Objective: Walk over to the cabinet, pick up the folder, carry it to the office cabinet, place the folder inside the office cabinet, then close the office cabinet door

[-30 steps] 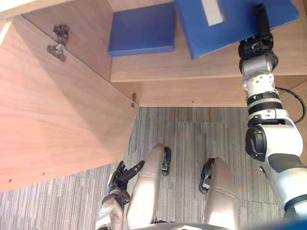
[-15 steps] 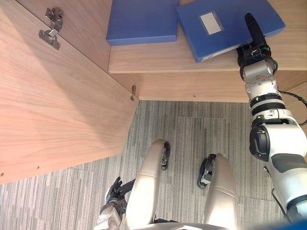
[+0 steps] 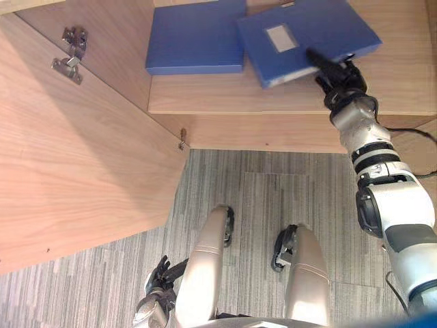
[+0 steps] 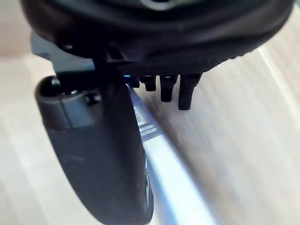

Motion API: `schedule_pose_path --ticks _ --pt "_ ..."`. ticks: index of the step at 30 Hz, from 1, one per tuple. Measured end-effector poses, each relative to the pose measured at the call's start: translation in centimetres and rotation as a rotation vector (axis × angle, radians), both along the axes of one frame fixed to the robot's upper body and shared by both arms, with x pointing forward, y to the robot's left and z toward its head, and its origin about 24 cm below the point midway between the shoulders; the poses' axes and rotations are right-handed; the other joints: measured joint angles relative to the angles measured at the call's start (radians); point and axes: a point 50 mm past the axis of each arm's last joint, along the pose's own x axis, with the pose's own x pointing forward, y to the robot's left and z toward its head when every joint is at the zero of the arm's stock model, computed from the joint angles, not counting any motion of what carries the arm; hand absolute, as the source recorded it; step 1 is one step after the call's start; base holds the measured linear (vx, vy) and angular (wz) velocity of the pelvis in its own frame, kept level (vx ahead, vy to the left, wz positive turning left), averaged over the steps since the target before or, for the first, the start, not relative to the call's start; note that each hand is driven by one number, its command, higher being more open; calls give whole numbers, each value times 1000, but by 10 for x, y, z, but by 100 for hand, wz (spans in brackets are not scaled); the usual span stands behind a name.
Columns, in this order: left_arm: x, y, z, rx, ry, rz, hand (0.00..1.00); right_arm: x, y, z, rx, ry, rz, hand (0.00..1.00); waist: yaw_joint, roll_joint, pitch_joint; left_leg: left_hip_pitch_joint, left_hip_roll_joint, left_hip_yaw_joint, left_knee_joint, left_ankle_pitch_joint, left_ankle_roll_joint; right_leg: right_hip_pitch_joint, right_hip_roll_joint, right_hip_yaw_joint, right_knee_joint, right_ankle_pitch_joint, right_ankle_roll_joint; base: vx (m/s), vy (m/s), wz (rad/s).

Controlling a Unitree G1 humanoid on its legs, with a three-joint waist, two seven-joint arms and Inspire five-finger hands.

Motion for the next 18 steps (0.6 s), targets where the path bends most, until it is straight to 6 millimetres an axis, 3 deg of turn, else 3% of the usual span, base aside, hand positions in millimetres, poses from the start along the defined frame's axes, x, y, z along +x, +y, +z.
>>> schedule_pose_path --ticks 2,4,8,13,18 --pt "-7 3 -1 2 7 -42 100 -1 1 -7 -174 53 107 100 1 -12 -5 24 2 1 -17 0 0 22 2 -2 -16 2 -4 0 0 0" --pt "-14 6 -3 7 23 -65 100 -1 9 -19 -226 90 207 100 7 -34 -22 38 6 3 -36 1 -1 34 6 -4 -35 6 -8 50 -13 -3" --pt "-20 8 -6 9 46 -86 100 -2 10 -29 -262 123 247 100 11 -48 -35 49 9 1 -51 1 -1 52 9 -10 -62 11 -7 52 10 0" --pt "-23 8 -7 9 54 -85 100 -4 7 -34 -394 160 294 100 15 -51 -46 60 15 18 -65 1 -1 61 9 -5 -81 18 -3 40 31 -5" --pt "-26 6 -9 4 69 -86 100 -5 13 -46 -661 234 324 100 31 -51 -65 83 24 21 -90 1 -1 85 20 -8 -116 29 -4 24 17 -4"
